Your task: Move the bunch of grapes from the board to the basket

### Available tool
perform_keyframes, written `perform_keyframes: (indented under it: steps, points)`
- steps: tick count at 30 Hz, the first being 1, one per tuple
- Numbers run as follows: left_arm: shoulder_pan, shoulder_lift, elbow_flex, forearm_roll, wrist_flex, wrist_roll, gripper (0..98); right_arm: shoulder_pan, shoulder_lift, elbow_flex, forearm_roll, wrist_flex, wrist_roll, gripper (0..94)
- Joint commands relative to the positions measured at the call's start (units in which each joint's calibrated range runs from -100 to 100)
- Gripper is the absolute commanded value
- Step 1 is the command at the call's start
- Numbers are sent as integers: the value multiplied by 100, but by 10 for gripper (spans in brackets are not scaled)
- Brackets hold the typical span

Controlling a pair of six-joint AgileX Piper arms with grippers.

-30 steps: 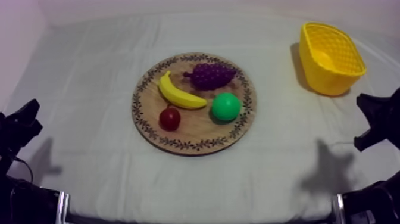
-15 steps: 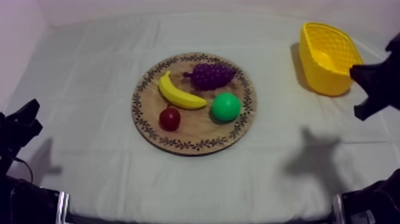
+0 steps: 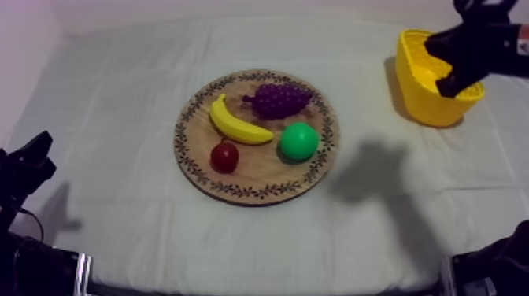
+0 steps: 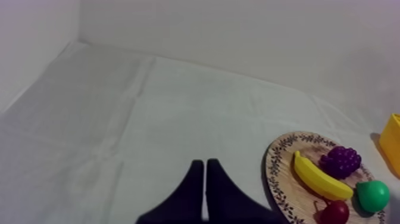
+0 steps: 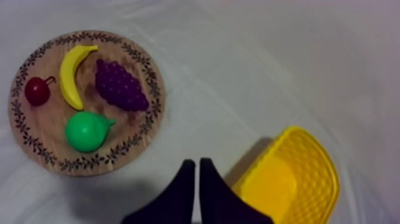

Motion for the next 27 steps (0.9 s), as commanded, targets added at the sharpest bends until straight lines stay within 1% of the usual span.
perform_keyframes:
  steps: [1, 9, 20, 27]
  points:
    - [0, 0, -2, -2, -2, 0, 1, -90, 493, -492, 17, 191, 44, 6]
    - [0, 0, -2, -2, -2, 0, 1, -307, 1533, -1620, 52, 627, 252, 6]
    - [0, 0, -2, -2, -2, 0, 1, -439, 2845, -3307, -1, 1507, 742, 6]
    - [0, 0, -2, -2, -2, 0, 1, -564, 3570, -4045, 54, 1909, 958, 6]
